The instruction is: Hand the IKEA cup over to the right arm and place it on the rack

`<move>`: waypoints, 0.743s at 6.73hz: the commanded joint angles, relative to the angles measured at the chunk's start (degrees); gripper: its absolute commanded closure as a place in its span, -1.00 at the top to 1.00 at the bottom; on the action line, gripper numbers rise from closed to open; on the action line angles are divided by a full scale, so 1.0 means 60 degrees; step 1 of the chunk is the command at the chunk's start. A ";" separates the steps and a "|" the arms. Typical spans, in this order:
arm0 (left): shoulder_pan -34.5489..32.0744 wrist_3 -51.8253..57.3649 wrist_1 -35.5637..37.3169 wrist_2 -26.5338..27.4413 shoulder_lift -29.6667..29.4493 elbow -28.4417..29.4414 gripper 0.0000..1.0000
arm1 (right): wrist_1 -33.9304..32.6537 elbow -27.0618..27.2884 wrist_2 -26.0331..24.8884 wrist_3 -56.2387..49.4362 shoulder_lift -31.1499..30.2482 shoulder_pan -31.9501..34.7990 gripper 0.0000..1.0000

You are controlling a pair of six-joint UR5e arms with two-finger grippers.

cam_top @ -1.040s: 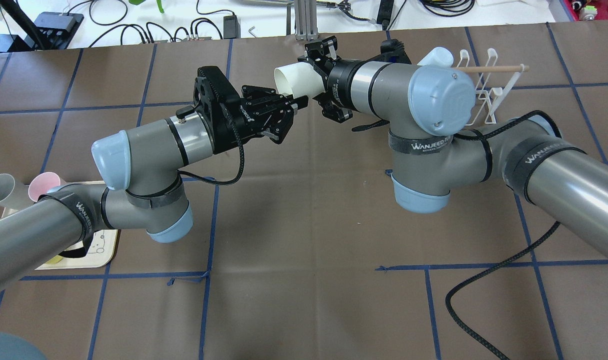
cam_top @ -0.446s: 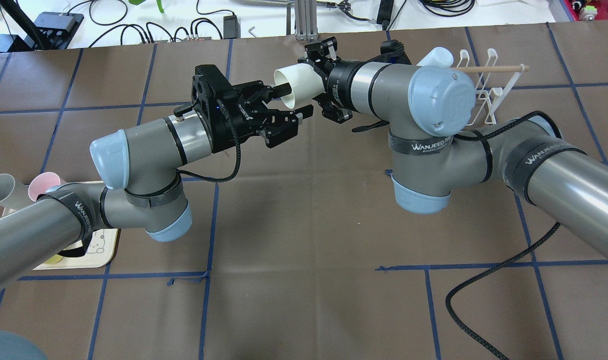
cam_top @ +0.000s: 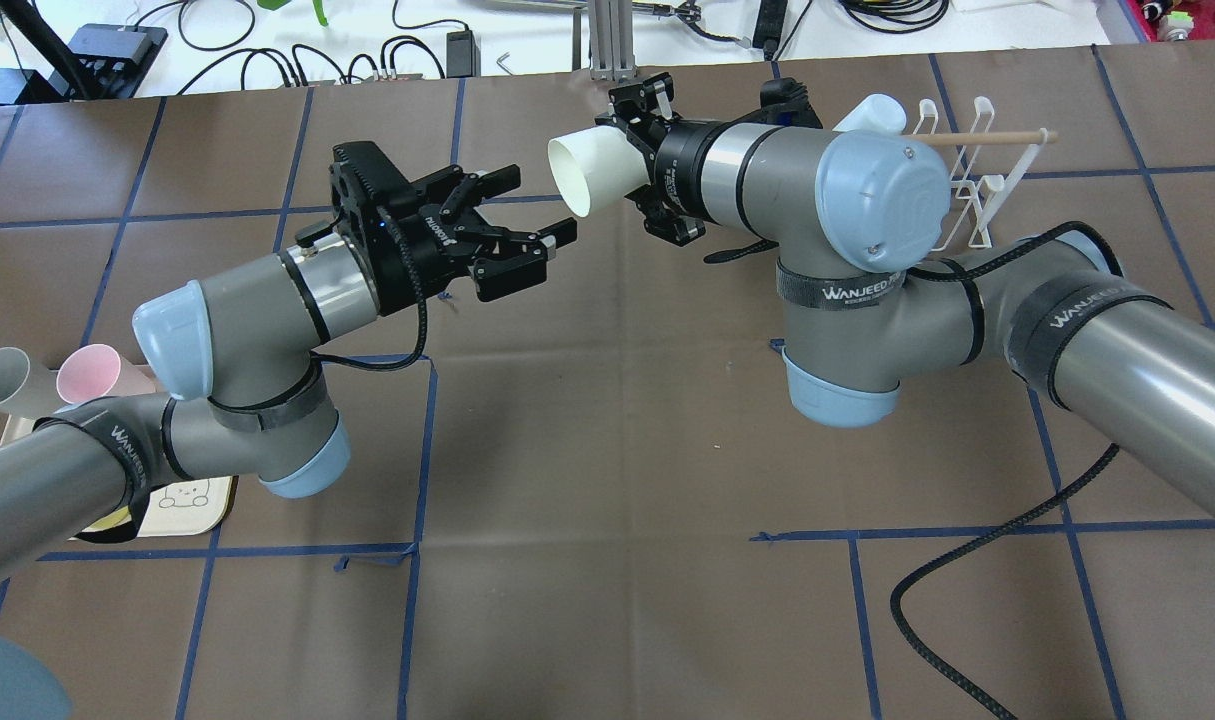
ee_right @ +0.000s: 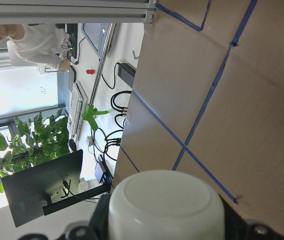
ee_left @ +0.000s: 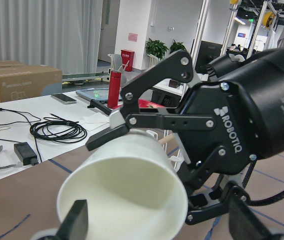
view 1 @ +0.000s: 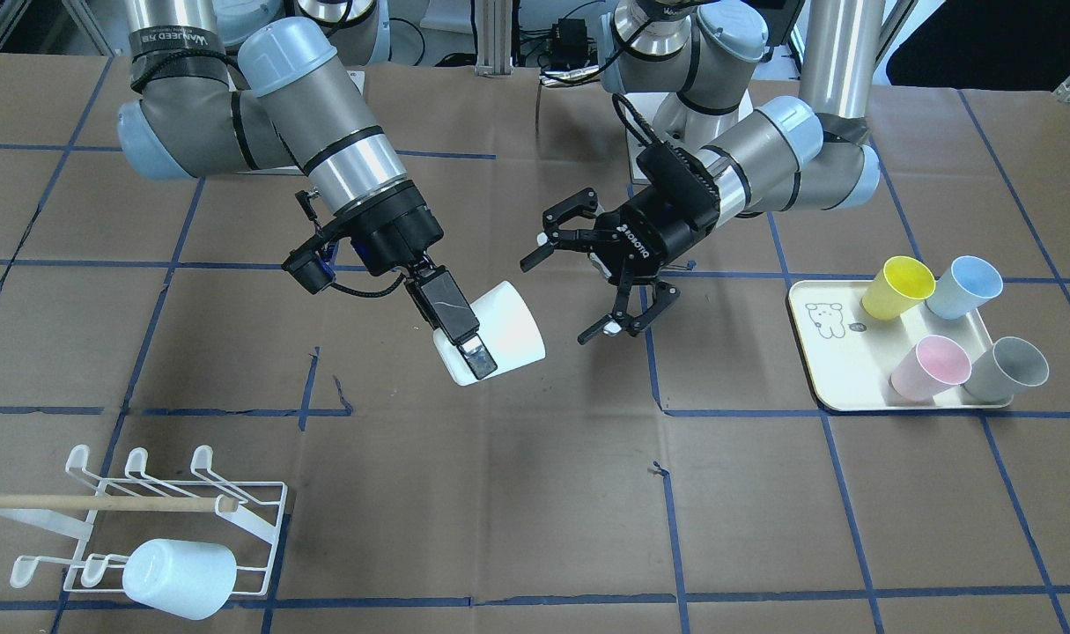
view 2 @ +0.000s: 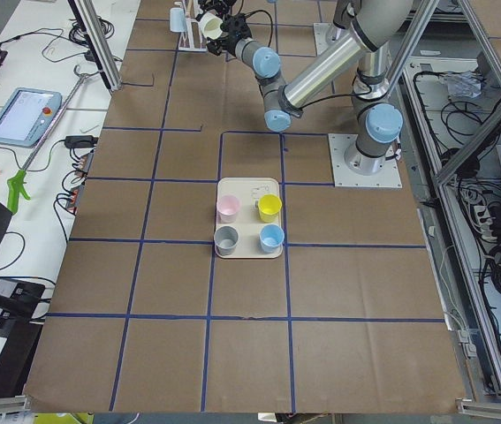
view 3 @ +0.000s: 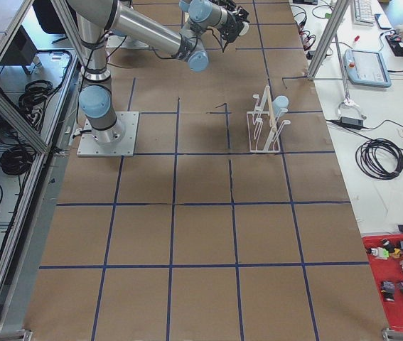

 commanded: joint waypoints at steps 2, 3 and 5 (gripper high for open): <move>0.0828 -0.0380 -0.0506 0.0809 0.0074 0.0062 0.99 | -0.0100 -0.0381 -0.0149 -0.1732 0.0138 -0.0628 -0.84; 0.0683 -0.0862 -0.1719 0.2457 0.0132 0.0979 0.99 | -0.0115 -0.0397 -0.0613 -0.2757 0.0139 -0.1140 -0.85; 0.0144 -0.1467 -0.5620 0.5433 0.0628 0.3146 0.99 | -0.0130 -0.0426 -0.1305 -0.5874 0.0124 -0.2033 -0.88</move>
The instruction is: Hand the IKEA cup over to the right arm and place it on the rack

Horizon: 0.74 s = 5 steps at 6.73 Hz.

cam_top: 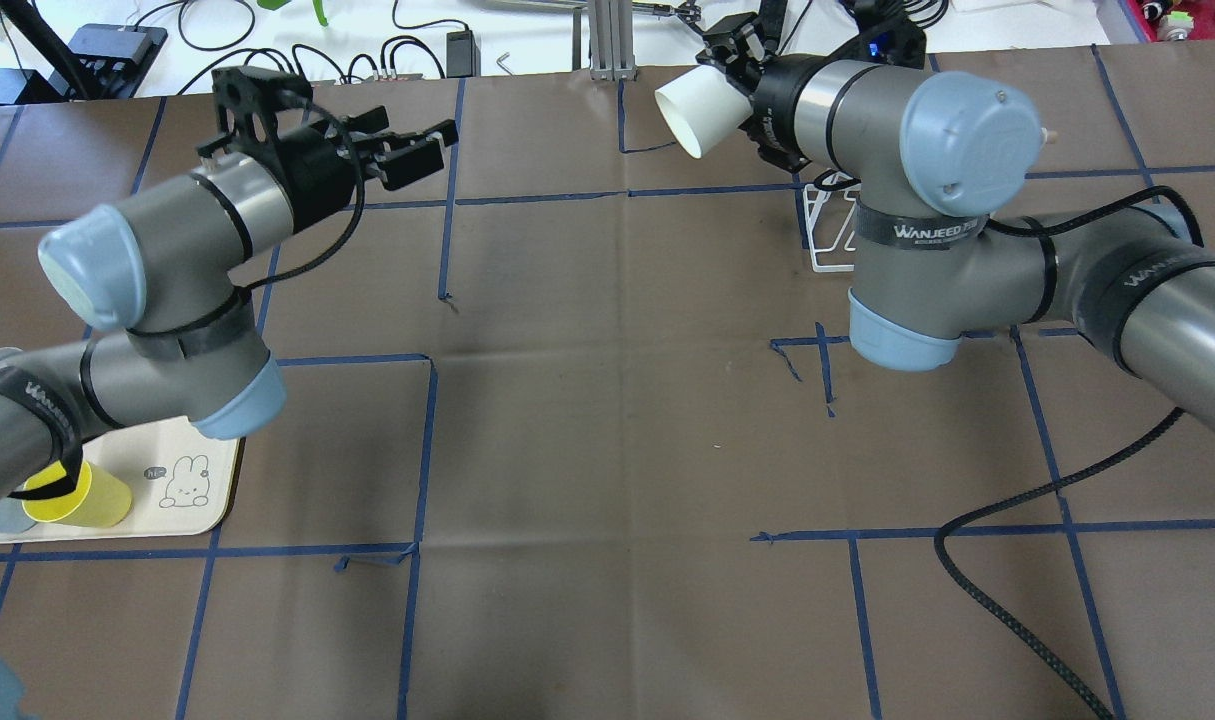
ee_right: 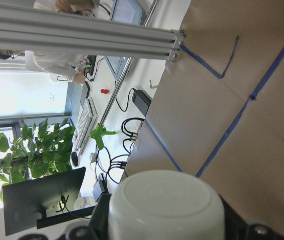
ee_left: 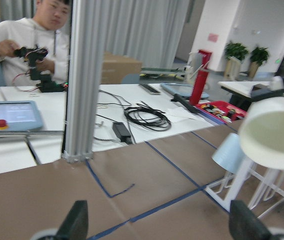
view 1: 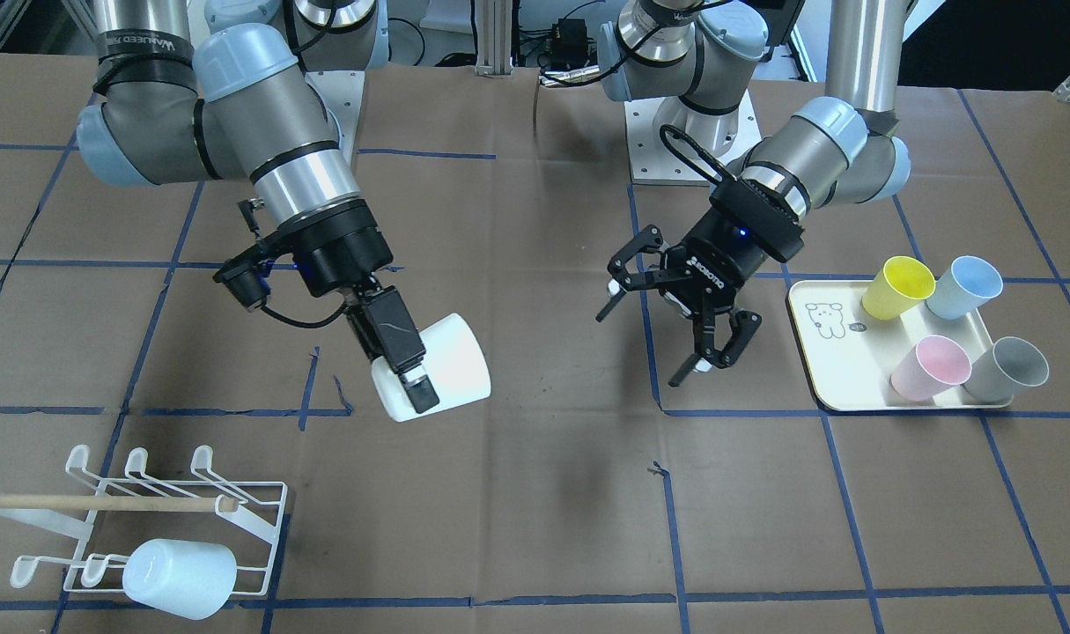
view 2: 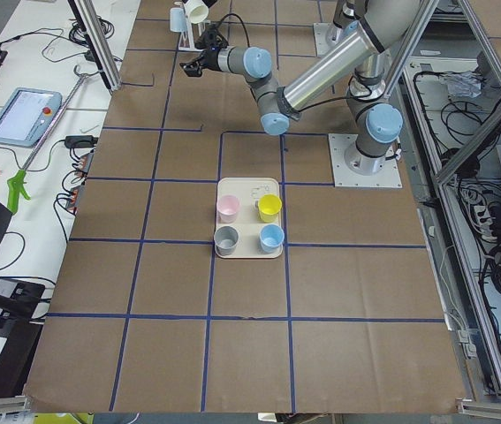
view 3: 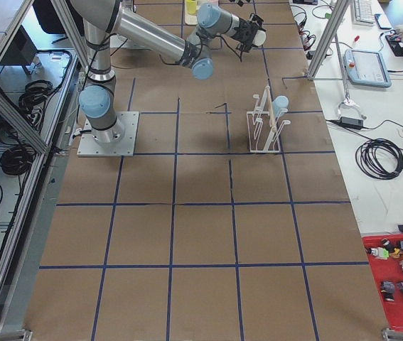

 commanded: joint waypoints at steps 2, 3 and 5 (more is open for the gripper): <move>-0.1427 -0.0867 -0.8216 0.4626 0.0318 0.4153 0.99 | -0.0049 -0.0466 -0.0729 -0.4186 0.0073 -0.1394 -0.90; -0.1489 -0.1014 -1.1030 0.4841 0.0347 0.5110 0.99 | -0.0078 -0.0613 -0.0643 -0.5345 0.0305 -0.1862 -0.93; -0.1460 -0.1147 -1.4970 0.5904 0.0595 0.5443 0.99 | -0.0820 -0.1183 -0.0089 -0.7543 0.1153 -0.2742 -0.93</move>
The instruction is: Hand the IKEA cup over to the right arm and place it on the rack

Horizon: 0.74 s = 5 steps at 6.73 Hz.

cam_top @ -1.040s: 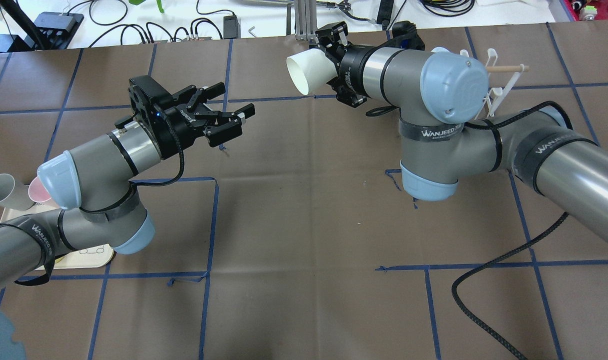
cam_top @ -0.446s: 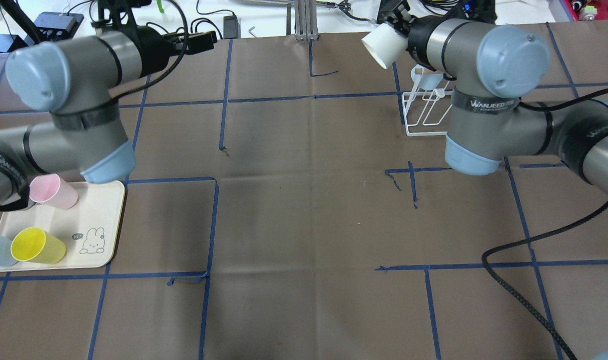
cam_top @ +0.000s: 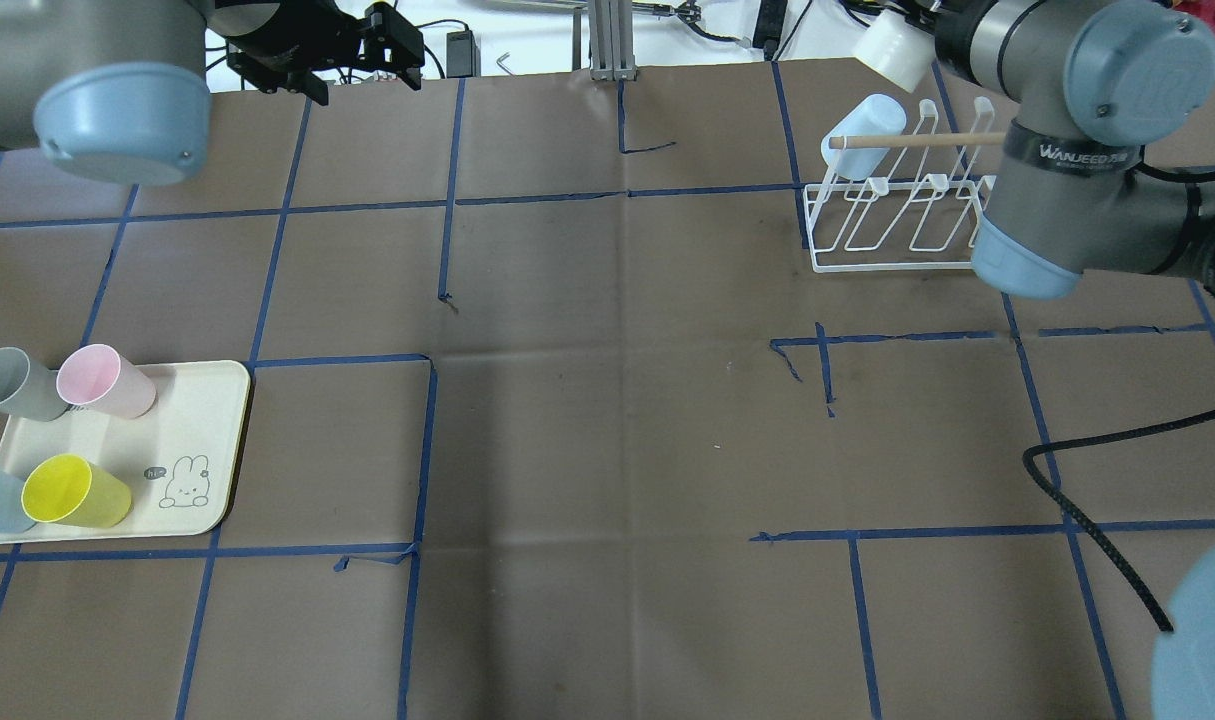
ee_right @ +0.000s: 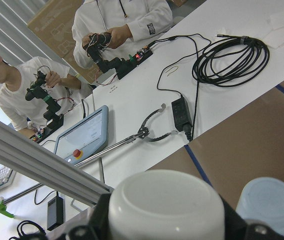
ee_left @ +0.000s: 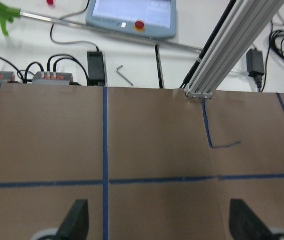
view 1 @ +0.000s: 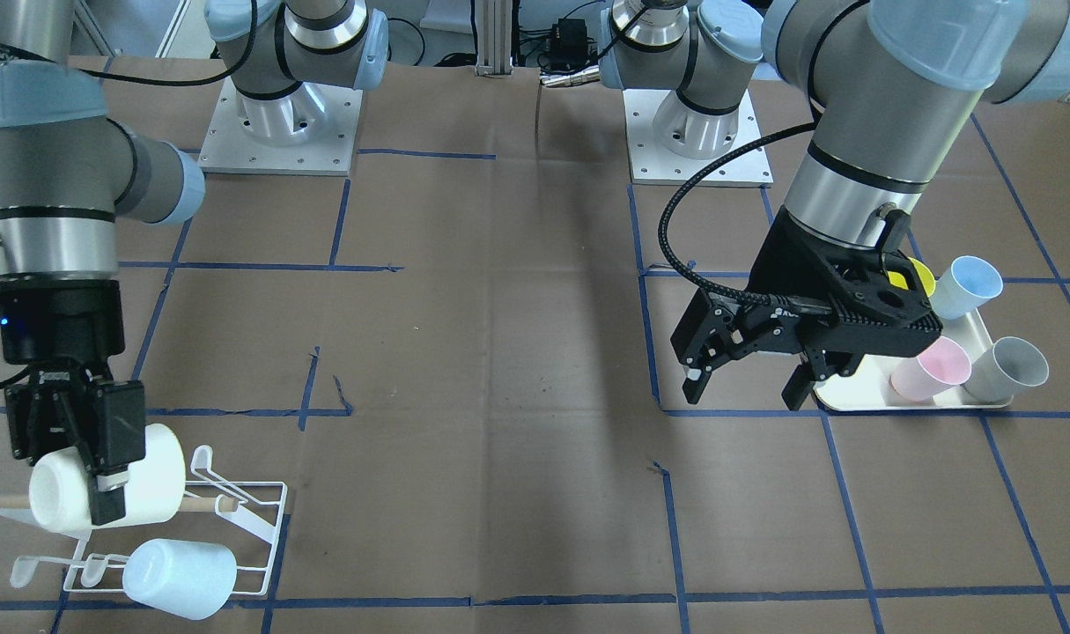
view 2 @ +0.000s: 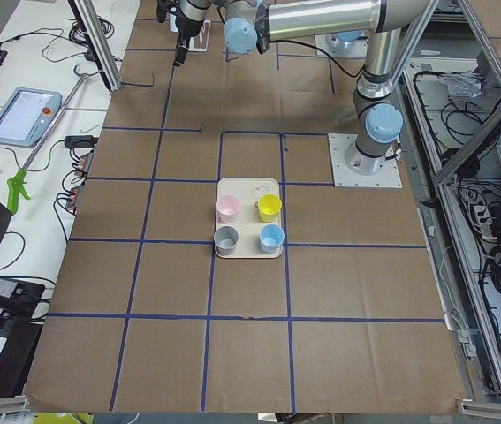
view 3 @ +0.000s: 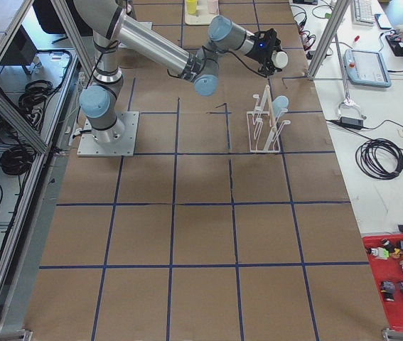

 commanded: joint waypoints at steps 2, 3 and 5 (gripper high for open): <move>0.0005 -0.0115 -0.4168 0.0723 0.0953 0.0043 0.99 | -0.1196 -0.0382 0.0671 -0.2662 0.1004 -0.1028 -0.93; 0.0005 -0.0115 -0.4175 0.0708 0.1060 -0.0190 0.99 | -0.1647 -0.0658 0.1181 -0.3145 0.1368 -0.1335 -0.93; 0.0092 0.0219 -0.4015 0.0767 0.1643 -0.0877 0.99 | -0.2437 -0.1376 0.1244 -0.3879 0.2319 -0.1382 -0.93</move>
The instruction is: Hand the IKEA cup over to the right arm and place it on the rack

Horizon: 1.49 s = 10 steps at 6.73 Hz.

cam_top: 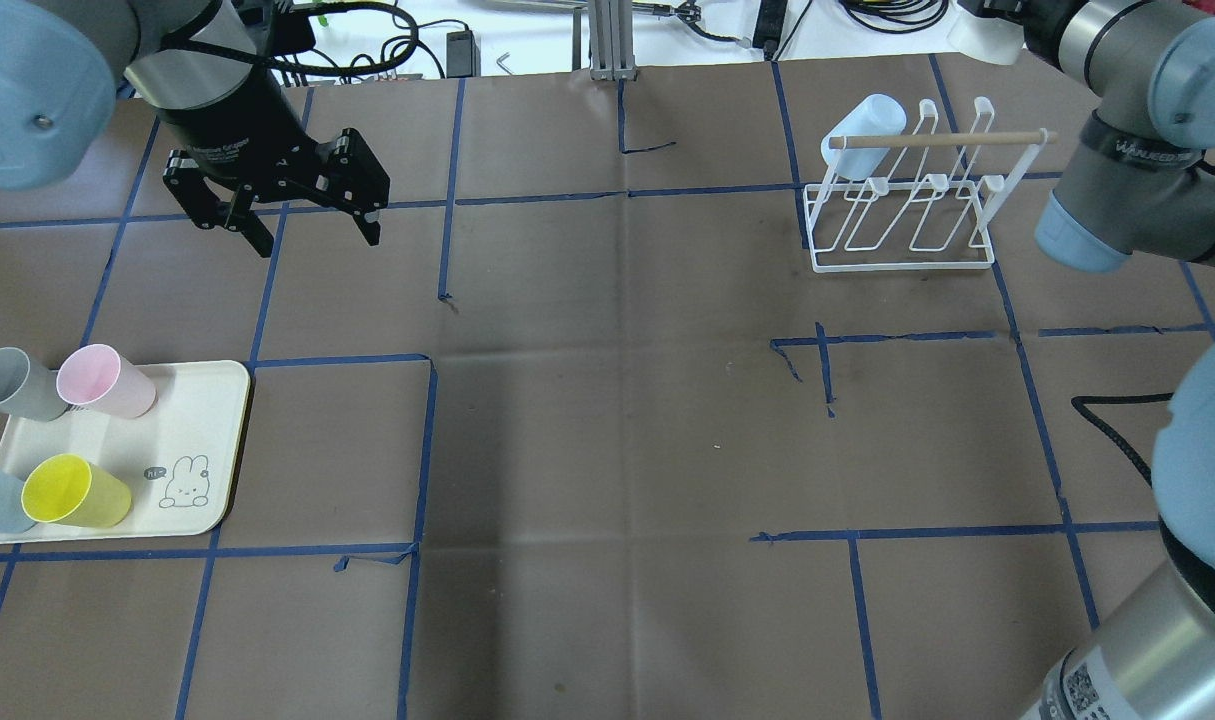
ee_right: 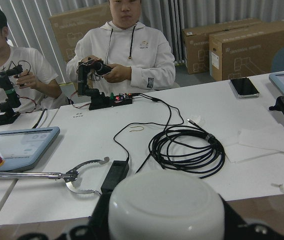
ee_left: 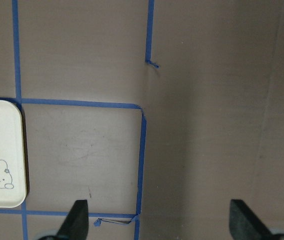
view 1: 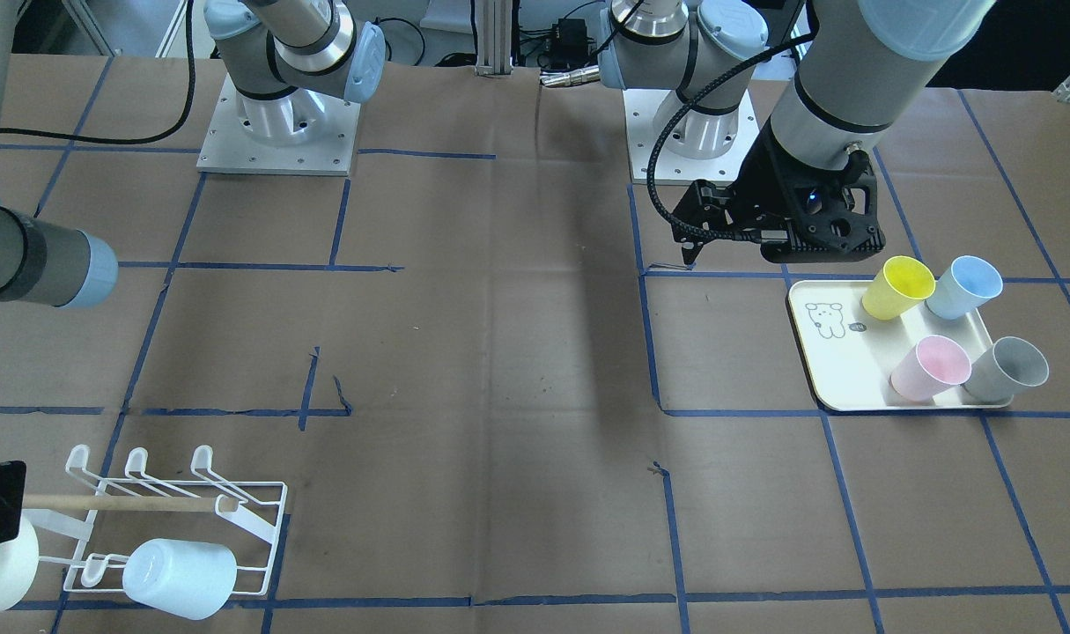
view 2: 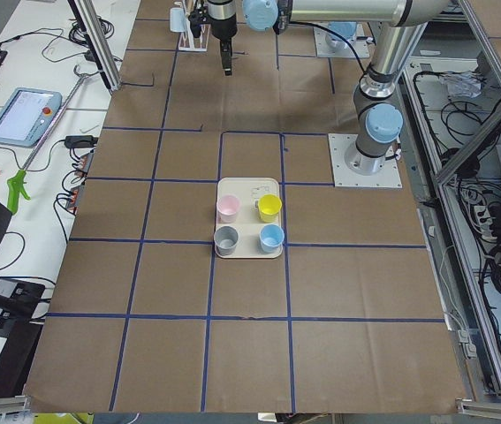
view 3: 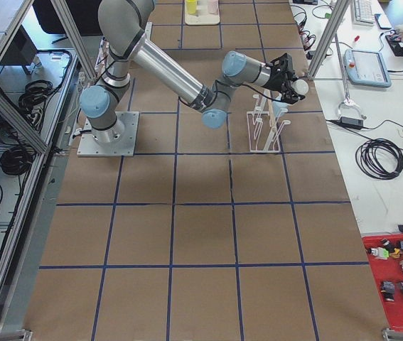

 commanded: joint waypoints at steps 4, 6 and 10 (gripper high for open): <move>0.0103 0.0427 0.0725 0.0039 0.0649 -0.0636 0.99 | -0.2360 0.0798 0.0092 -0.0490 0.0909 -0.0325 -0.93; 0.0103 0.0427 0.0784 0.0053 0.0649 -0.0665 0.99 | -0.2433 0.0815 0.0180 -0.0505 0.1084 -0.0531 -0.93; 0.0088 0.0412 0.0828 0.0053 0.0649 -0.0679 0.99 | -0.2361 0.1269 0.0050 -0.0505 0.1085 -0.0516 0.97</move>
